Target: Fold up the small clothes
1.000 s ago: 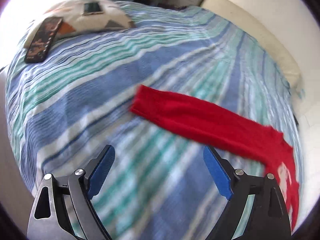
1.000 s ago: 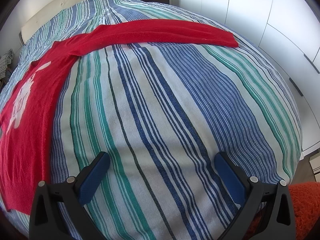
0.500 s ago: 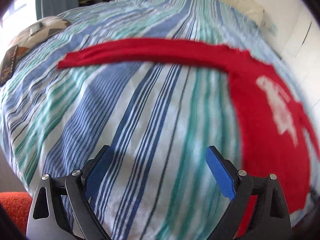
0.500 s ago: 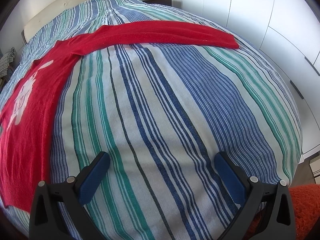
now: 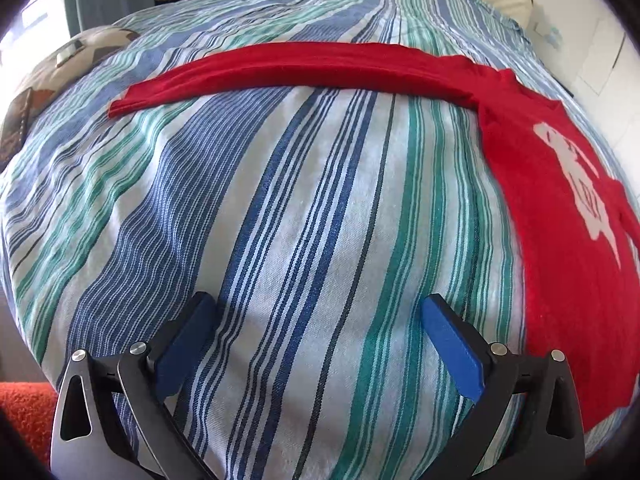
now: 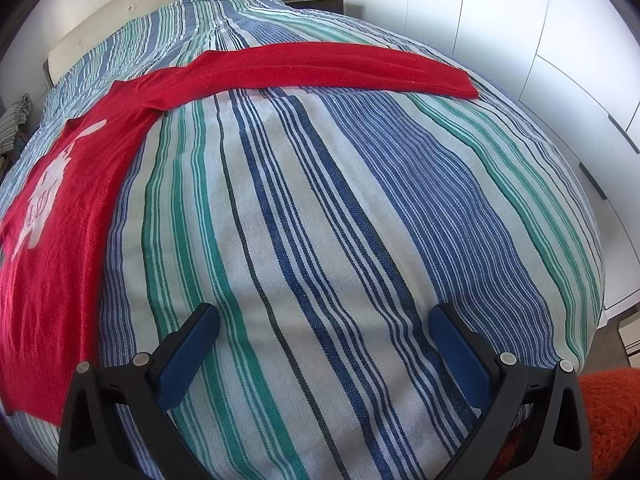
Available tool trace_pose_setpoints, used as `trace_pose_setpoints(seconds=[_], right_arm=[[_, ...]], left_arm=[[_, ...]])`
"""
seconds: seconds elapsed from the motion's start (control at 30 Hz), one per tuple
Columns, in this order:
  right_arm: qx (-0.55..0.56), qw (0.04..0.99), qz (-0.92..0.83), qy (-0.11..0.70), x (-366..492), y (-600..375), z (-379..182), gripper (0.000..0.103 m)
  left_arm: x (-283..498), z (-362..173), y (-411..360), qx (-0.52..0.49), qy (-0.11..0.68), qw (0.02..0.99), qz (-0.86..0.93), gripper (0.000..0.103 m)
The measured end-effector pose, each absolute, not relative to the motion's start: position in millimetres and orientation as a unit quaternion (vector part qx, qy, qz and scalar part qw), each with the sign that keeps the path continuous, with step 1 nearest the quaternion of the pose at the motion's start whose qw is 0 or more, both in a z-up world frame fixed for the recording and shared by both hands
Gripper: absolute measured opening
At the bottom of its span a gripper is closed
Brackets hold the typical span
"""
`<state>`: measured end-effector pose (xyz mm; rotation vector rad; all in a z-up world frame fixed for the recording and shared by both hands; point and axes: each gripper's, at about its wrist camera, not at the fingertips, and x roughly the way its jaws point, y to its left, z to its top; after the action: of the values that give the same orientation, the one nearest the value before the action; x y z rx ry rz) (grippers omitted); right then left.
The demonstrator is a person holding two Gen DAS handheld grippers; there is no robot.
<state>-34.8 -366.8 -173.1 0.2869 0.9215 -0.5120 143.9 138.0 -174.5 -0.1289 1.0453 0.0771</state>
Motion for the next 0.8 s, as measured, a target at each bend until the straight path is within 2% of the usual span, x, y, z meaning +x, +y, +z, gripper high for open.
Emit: trace_pose_setpoints(seconds=[0.8], right_arm=[[0.132, 0.856, -0.246, 0.436, -35.6, -365.0, -173.3, 0.103]], left_arm=[[142.2, -175.4, 135.3, -0.053, 0.507, 0.86, 0.039, 0.103]])
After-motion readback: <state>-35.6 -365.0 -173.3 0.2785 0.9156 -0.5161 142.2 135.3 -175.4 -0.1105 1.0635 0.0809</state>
